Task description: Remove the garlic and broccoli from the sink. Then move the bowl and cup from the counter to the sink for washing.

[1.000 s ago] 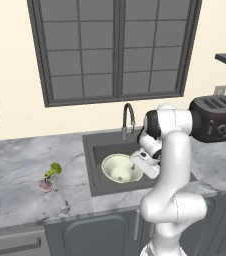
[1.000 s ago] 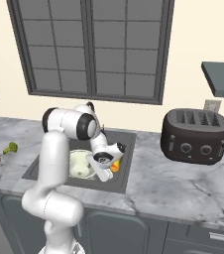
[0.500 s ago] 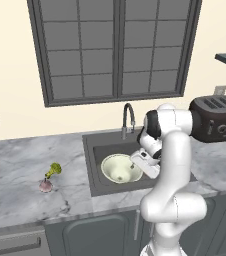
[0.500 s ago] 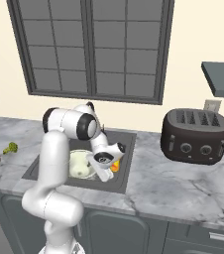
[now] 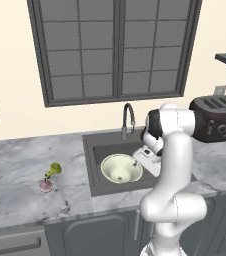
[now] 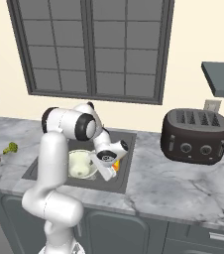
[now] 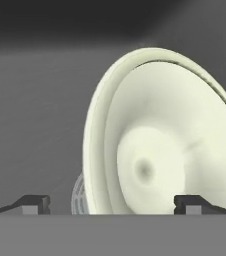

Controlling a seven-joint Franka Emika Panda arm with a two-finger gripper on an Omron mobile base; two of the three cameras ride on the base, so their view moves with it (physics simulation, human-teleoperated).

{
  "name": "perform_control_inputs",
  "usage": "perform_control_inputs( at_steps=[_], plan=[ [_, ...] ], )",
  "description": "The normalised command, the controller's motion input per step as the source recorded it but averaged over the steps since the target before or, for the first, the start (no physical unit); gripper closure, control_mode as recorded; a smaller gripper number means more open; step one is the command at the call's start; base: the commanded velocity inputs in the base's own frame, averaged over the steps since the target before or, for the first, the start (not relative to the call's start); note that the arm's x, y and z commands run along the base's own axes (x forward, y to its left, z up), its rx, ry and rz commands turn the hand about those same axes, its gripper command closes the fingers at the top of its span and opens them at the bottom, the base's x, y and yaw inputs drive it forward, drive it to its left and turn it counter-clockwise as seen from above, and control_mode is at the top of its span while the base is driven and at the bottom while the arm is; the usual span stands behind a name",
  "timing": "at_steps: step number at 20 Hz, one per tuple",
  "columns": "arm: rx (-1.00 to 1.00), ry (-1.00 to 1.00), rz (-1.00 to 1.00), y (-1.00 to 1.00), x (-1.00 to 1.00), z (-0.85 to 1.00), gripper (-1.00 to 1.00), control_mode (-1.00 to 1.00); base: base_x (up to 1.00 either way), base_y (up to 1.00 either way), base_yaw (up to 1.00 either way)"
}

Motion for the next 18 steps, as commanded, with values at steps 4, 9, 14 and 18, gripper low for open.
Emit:
perform_control_inputs(
  at_steps=[4, 9, 14, 18],
  plan=[
    [0.0, 0.0, 0.01, -0.06, 0.0, 0.32, -1.0, -1.0, 0.0, 0.0, 0.0],
    [0.0, 0.0, 0.02, -0.02, -0.03, 0.35, -1.0, -1.0, 0.0, 0.0, 0.0],
    [0.0, 0.0, 0.05, -0.08, -0.11, 0.31, -1.0, -1.0, 0.0, 0.0, 0.0],
    [0.0, 0.0, 0.06, -0.06, -0.13, 0.31, -1.0, -1.0, 0.0, 0.0, 0.0]
  ],
)
